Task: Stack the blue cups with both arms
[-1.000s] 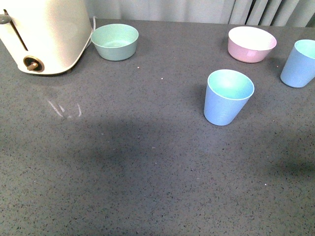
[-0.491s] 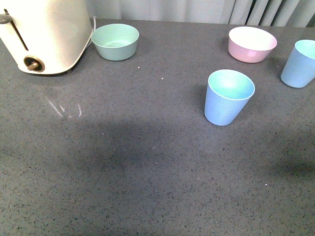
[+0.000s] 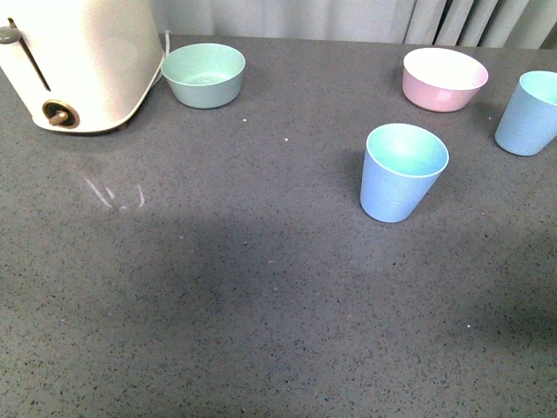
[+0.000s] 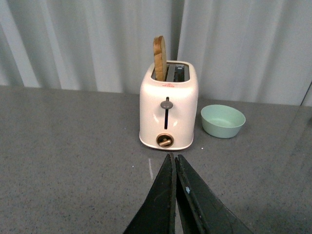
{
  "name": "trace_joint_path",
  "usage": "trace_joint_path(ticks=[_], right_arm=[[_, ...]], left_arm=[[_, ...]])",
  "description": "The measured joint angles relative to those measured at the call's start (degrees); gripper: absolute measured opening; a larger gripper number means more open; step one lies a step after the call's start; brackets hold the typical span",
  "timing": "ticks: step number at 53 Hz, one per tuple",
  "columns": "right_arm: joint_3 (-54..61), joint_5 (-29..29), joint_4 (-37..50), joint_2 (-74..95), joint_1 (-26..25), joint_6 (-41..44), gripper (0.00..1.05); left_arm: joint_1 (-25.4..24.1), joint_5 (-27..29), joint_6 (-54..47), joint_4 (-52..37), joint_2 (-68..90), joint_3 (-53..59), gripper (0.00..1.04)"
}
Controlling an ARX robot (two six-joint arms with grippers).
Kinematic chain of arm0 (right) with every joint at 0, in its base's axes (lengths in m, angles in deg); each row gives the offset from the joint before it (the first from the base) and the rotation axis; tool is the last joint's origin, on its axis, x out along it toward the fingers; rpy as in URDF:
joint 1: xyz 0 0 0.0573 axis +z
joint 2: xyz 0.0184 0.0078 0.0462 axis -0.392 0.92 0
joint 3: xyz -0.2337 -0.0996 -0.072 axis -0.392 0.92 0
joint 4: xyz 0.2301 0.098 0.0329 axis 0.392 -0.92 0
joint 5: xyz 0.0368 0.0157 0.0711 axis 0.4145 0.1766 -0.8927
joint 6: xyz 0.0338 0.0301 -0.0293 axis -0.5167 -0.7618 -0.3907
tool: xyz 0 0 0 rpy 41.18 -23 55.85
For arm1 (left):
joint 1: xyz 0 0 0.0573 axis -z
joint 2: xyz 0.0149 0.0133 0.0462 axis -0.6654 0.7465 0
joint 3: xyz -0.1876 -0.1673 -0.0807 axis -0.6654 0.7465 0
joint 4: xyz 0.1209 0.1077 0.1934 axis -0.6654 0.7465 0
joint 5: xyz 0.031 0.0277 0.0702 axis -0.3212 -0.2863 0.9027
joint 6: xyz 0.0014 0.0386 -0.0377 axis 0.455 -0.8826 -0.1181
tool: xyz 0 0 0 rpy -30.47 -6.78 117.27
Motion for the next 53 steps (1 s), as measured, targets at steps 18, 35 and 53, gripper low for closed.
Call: trace_joint_path(ticks=[18, 35, 53], right_arm=[[-17.22, -8.90, 29.42, 50.23, -13.84, 19.80, 0.96], [-45.31, -3.69, 27.76, 88.72, -6.32, 39.71, 0.96], [-60.08, -0.83, 19.41, 100.06, -0.33, 48.78, 0.96]], left_arm=[[0.00, 0.04, 0.02, 0.26, 0.00, 0.00, 0.35], [0.00, 0.04, 0.02, 0.26, 0.00, 0.00, 0.92], [-0.02, 0.04, -0.11, 0.26, 0.00, 0.00, 0.96]])
